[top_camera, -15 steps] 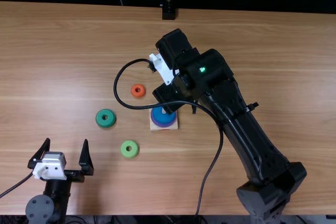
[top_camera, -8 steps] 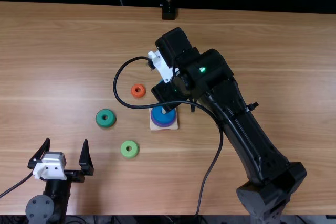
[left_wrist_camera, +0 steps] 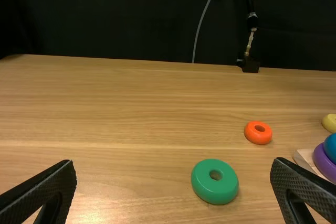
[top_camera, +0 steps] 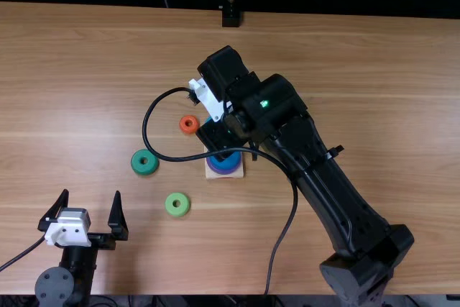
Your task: Build the Hanoi tower: stack the rings onto the peg from bottom to top in this color order: purple, dark blue, light blue, dark green, light green, yellow, orange.
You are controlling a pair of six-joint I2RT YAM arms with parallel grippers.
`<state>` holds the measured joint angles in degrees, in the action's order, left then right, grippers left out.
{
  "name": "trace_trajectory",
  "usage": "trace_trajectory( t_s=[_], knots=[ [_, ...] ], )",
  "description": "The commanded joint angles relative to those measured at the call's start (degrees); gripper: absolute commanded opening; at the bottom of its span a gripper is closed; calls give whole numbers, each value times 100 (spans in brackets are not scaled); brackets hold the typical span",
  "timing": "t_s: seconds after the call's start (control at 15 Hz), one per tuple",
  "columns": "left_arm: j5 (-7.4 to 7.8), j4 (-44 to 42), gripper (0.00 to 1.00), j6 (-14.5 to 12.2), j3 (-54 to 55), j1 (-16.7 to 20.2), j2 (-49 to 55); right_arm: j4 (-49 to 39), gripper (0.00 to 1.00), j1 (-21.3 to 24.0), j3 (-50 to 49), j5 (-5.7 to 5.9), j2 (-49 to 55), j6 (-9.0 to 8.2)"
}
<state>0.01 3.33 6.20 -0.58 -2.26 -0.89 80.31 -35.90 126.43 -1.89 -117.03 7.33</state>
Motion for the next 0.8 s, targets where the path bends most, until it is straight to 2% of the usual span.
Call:
trace_trajectory(
  t_s=[0.0, 0.73],
  knots=[
    [-64, 152, 100, -29, 58, -29, 89, 1, 0, -14, 180, -11, 146, -27],
    [-64, 152, 100, -29, 58, -29, 89, -20, 0, 57, 119, 41, 154, 47]
  ],
)
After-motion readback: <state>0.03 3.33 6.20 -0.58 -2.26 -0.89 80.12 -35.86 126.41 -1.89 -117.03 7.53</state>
